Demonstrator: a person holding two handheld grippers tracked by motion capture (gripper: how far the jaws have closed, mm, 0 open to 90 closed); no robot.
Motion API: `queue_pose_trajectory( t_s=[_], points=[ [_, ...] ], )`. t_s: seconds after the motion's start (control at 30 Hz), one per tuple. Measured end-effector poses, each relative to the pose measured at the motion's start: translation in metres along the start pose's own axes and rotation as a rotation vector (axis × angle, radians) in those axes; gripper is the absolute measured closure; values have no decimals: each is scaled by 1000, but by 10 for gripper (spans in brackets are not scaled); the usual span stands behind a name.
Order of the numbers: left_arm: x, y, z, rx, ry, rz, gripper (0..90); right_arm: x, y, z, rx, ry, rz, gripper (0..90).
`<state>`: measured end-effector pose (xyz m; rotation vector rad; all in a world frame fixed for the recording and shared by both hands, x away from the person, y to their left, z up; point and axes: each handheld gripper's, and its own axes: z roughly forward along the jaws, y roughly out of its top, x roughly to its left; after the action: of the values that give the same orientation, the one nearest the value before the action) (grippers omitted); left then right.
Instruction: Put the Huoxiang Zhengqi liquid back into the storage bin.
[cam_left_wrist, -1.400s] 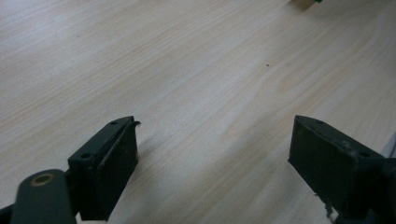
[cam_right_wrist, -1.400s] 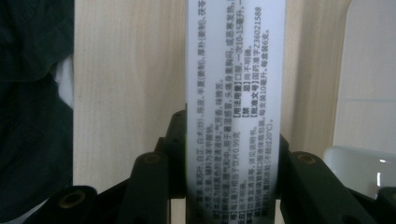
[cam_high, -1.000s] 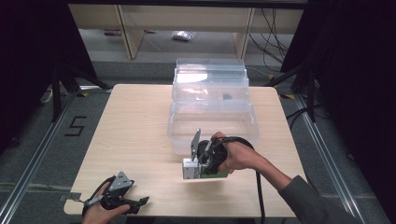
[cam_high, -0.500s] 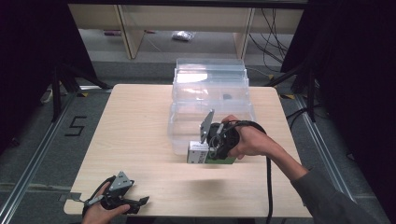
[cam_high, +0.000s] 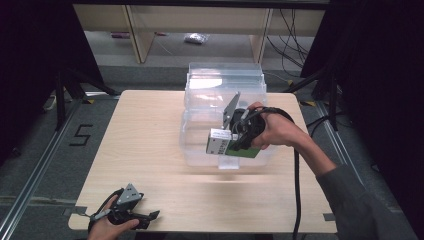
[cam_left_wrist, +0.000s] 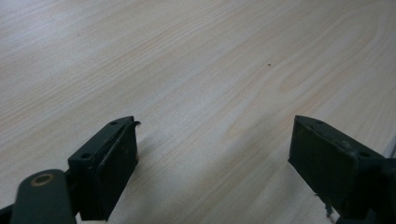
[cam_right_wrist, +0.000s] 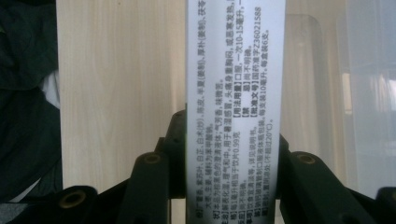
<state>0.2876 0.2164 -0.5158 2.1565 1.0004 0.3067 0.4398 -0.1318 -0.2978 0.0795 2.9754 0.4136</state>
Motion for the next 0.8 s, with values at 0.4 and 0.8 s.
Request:
queue_pose_trajectory(
  t_s=[0.4,0.8],
  points=[
    [1,1,0,14,2,13,150,-41,-18,-5,48,-32,115,650],
    [0,1,-1,6,-6,13,150,-72,-43,19,61,-52,149,650]
  ],
)
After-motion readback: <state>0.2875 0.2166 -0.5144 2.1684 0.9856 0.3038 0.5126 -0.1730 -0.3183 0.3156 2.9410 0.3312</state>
